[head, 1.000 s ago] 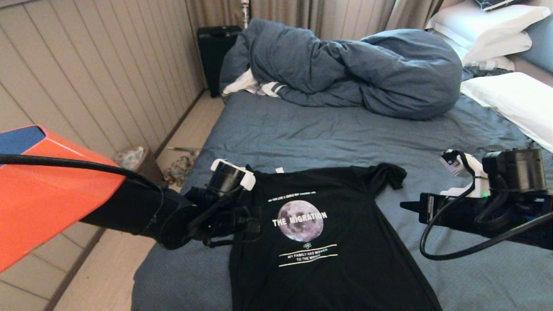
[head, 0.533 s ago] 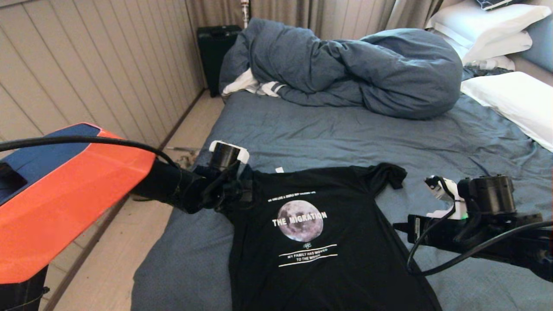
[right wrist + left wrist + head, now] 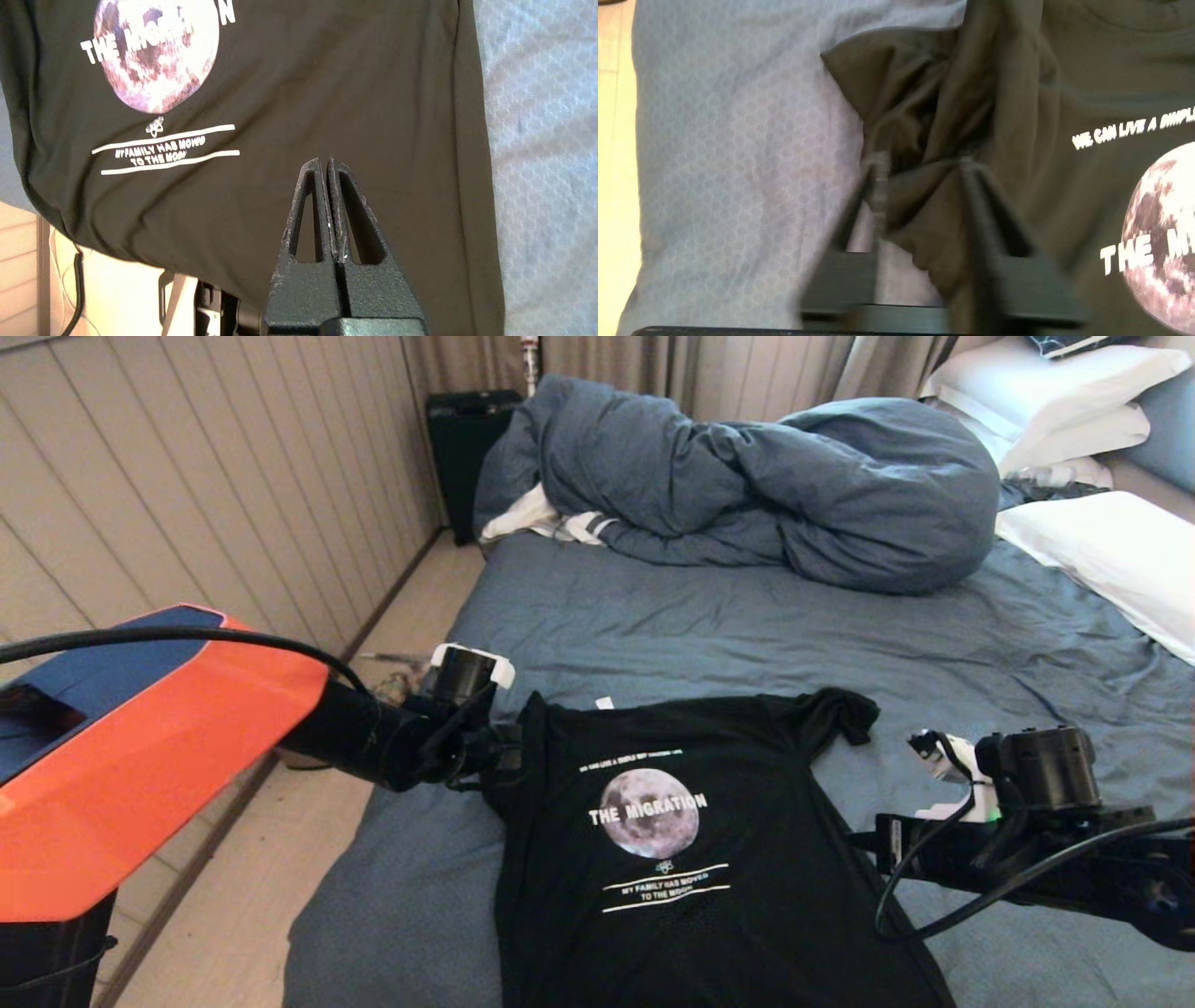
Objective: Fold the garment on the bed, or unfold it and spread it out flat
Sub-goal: Unford the black T-shirt
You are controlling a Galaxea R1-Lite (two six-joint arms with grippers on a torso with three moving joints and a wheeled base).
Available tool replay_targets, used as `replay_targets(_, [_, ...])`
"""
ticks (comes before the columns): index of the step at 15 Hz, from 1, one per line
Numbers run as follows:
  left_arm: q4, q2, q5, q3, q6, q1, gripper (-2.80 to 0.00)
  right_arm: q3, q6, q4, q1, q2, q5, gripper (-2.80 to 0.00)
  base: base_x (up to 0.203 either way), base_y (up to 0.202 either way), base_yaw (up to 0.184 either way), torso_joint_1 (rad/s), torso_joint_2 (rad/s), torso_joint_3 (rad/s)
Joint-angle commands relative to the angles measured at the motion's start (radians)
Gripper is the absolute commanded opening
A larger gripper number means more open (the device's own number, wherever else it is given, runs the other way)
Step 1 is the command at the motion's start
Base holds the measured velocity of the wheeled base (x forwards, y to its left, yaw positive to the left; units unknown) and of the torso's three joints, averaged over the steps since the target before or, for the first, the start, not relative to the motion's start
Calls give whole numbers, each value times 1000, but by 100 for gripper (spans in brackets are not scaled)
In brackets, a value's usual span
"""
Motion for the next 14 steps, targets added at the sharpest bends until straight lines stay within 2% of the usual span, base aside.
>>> replay_targets(1, [-2, 22, 1, -12, -4, 12, 0, 2, 1, -3, 0, 5, 2, -280, 0, 0, 0, 0, 0, 0])
replay_targets(7, [2, 101, -10, -74, -2, 85, 0, 8, 0, -4, 0, 5, 1, -280, 0, 0, 0, 0, 0, 0])
replay_targets(12, [4, 138, -22, -79, -7, 90, 0, 8, 0, -6, 0, 7, 1, -280, 0, 0, 0, 0, 0, 0])
replay_targets(14, [2, 152, -27, -68, -11, 71, 0, 8, -2, -6, 2, 7, 1, -280, 0, 0, 0, 0, 0, 0])
